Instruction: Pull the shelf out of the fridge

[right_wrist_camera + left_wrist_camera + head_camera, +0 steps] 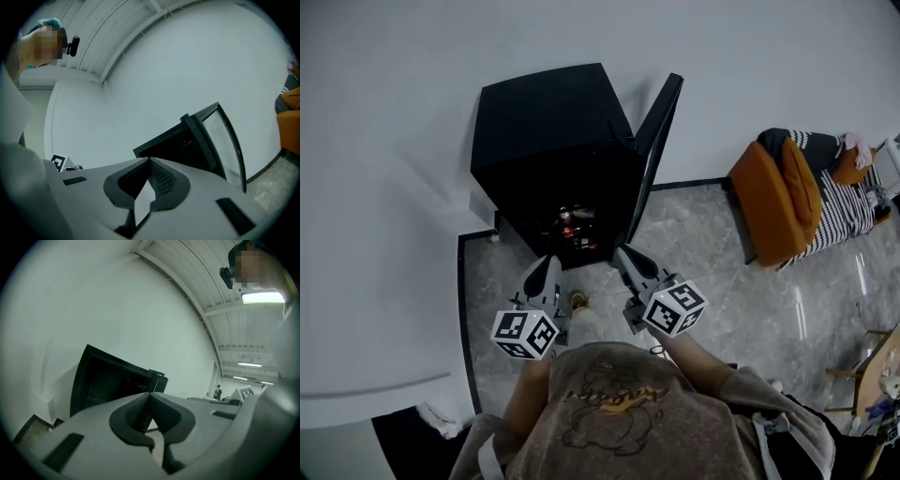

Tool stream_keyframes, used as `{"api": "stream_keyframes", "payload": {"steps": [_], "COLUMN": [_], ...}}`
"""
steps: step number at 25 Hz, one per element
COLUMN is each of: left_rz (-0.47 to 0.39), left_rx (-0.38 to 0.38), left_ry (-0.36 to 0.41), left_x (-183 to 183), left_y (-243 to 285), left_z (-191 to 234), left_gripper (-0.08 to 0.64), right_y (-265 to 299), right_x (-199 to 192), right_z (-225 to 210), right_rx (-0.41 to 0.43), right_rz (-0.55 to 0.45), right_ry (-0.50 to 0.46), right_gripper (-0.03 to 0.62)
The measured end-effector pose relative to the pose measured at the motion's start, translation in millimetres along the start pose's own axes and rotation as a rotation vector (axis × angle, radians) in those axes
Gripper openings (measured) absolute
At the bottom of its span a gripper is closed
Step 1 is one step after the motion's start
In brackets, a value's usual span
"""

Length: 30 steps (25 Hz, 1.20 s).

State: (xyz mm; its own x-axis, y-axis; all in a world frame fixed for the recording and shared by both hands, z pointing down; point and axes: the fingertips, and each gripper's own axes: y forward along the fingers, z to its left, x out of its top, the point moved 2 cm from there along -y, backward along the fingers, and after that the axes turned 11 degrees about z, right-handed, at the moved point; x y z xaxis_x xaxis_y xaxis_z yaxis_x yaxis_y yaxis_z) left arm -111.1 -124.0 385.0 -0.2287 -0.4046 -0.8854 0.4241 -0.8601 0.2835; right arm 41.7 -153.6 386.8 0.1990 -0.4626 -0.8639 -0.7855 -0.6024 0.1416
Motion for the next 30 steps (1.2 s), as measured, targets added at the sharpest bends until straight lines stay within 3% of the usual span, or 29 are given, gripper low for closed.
{"api": "stream_keyframes", "payload": {"steps": [14, 25, 30], "left_rz": [-0.009, 0.009, 0.032], "left_rx": [-0.035, -0.016, -0.004], "left_ry": [-0.032, -0.141, -0.188], "left_x": [-6.2, -54.6, -78.1], "left_y": [37.7, 75.6, 71.3], "left_z": [32.4, 69.7, 85.0], "left_gripper": [0.006, 0.006, 0.006], "right_y": [41.9, 70.7, 75.1], "right_x": [-6.7, -74.6, -103.5], "right_z": [-27.7, -77.2, -75.9], "right_rx": [0.068, 0.020, -0.009], "right_rz": [-0.067, 0.010, 0.039], "right_ry": [0.119, 0.253, 0.301], "right_gripper": [0.023, 0.023, 0.023]}}
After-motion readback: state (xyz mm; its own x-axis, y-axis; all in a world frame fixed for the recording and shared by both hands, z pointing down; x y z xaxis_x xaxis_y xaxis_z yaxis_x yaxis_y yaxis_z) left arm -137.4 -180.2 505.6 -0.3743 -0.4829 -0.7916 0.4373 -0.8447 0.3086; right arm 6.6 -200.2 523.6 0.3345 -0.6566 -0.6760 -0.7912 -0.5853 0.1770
